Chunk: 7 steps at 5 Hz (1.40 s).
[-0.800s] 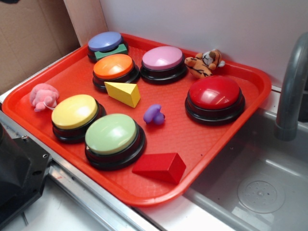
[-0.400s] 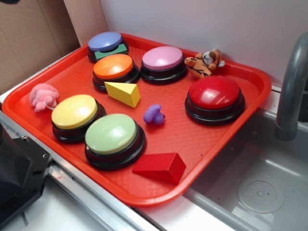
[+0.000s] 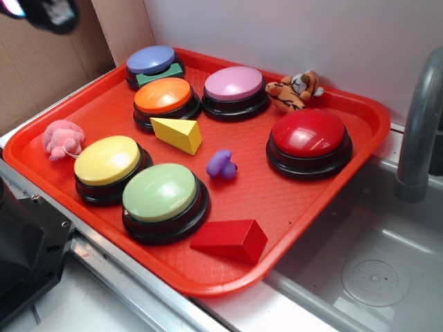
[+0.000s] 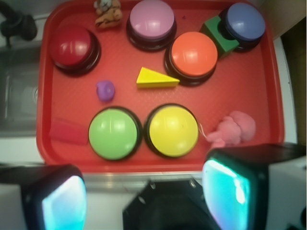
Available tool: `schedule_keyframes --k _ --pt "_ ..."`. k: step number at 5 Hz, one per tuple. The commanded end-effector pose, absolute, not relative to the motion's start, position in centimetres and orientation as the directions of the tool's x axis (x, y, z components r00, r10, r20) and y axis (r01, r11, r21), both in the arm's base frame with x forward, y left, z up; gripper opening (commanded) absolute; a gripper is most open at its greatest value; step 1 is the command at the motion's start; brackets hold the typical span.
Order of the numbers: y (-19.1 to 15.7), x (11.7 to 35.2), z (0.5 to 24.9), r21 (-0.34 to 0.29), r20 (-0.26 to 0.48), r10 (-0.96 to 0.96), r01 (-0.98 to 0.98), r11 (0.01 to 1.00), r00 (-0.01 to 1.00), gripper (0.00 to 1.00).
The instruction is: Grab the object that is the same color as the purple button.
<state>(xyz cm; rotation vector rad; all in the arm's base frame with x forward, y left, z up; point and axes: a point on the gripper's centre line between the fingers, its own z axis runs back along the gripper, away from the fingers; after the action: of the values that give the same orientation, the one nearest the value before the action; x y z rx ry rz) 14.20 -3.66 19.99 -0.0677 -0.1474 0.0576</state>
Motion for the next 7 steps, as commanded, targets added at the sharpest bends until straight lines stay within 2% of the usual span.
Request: schedule_keyframes --k 1,3,5,6,7 --pt "-5.8 18.2 15.6 -0.09 0.195 0.135 -0.12 0.989 0.971 1.0" --pt "-7.1 21.5 10.5 -0.102 0.236 0.166 -0.145 0.984 0.958 1.0" --pt "-8.3 22.6 5.9 -0.079 0.188 0.182 -0.169 0.982 0.965 1.0" --pt "-8.9 23.1 3.8 -0.092 0.178 0.145 -0.13 0.987 0.973 1.0" --pt "-9.5 23.4 2.6 -0.081 0.173 0.108 -0.095 0.992 0.979 1.0"
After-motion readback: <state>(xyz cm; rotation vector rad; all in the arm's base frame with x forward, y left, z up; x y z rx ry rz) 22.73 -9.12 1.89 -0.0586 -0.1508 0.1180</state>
